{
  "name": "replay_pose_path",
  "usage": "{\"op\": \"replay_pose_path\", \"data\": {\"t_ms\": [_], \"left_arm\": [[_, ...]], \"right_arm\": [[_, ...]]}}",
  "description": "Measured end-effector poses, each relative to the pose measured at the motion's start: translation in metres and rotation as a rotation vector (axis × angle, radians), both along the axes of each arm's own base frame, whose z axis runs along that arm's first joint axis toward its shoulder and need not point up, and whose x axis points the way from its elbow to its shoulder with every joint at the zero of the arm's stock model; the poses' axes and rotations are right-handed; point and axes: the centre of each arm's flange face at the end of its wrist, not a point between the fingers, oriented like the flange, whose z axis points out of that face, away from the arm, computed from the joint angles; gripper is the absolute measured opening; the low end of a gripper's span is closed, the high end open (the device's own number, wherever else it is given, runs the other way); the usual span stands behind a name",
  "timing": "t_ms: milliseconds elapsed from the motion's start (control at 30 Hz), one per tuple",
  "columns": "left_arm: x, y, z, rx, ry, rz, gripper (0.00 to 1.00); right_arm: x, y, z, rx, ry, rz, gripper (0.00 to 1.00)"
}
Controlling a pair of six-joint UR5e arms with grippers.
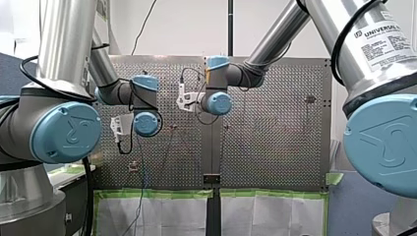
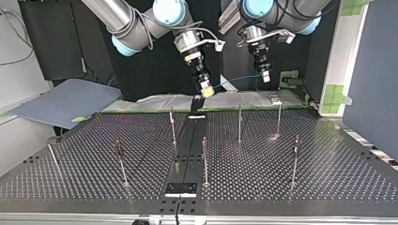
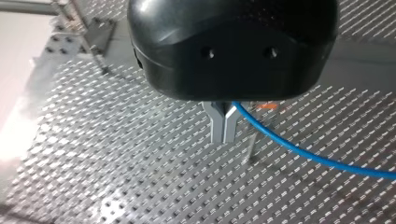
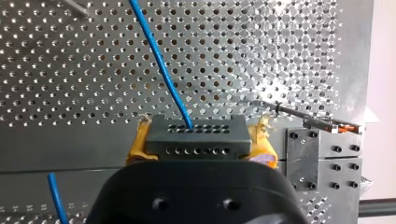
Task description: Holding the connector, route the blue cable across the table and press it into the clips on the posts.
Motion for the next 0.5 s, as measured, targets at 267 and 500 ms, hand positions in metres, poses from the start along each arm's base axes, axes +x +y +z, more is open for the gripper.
{"op": "replay_pose_path", "data": {"t_ms": [267,500], "left_arm": [[0.007,0.010,0.026,-0.011,-0.023,0.031,0.00],[0.011,0.020,0.054,-0.020,-0.056,0.043,0.00]], "right_arm": [[0.012,-0.011,0.005,0.016,0.020,0.007,0.00],[0.027,-0.016,-0.004,0.044,0.057,0.034,0.00]]}}
